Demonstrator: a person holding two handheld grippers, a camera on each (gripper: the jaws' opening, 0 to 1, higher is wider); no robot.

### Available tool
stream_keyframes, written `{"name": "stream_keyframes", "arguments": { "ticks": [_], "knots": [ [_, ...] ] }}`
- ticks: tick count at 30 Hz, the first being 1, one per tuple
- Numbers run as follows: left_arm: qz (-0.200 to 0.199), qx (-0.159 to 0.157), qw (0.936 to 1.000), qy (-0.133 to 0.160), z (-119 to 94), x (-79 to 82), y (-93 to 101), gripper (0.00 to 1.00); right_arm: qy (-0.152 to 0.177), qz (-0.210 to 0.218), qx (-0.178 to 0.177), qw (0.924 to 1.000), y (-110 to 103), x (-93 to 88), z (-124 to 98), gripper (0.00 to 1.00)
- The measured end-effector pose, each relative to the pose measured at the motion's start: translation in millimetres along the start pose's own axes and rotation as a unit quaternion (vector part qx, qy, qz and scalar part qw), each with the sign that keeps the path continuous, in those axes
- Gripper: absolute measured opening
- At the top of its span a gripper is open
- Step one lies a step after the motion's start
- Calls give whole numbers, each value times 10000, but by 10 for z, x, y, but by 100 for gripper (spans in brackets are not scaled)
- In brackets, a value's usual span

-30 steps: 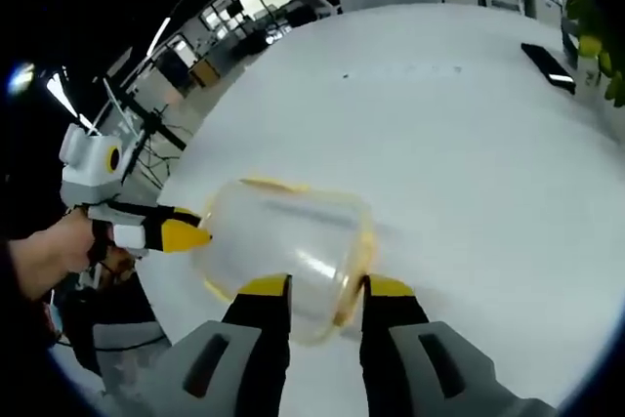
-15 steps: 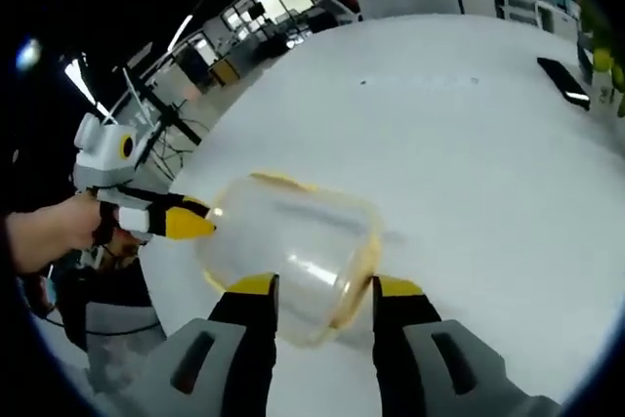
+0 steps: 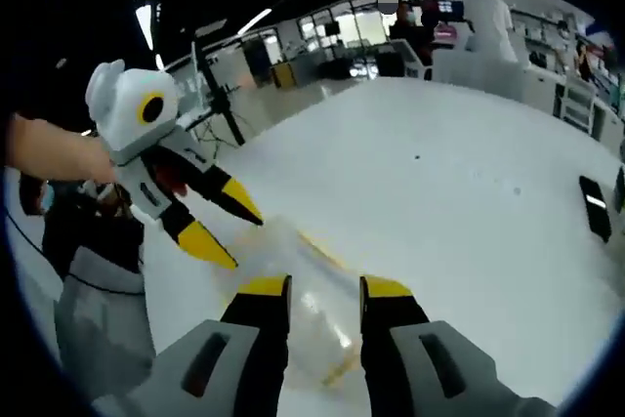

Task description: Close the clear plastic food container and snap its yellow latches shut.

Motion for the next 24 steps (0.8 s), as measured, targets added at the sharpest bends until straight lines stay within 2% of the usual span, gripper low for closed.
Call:
{"name": "stream_keyframes", "arguments": {
  "ticks": [3, 7, 14, 24],
  "knots": [
    [297, -180, 9993, -142, 69, -9, 59, 21, -196, -287, 325, 9989, -88, -15, 86, 21],
    [411, -205, 9987, -202, 133, -26, 58, 20, -351, -454, 343, 9978, -108, -53, 159, 19],
    [536, -335, 9975, -325, 178, -81, 92, 19, -425, -508, 435, 9969, -112, -73, 245, 19],
    [664, -450, 9965, -222, 144, -47, 137, 17, -532, -729, 486, 9947, -77, -26, 344, 21]
  ]
}}
Point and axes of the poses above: the point that each gripper's makers call its tool centre point, and the gripper's own axes: z roughly forward along the fingers, y roughly to its right, x roughly out of its top, the point moved 6 cm from there along -z, roughly backward along the fingers, and after that the axes turned 1 degree about x, right-handed, at the moved point
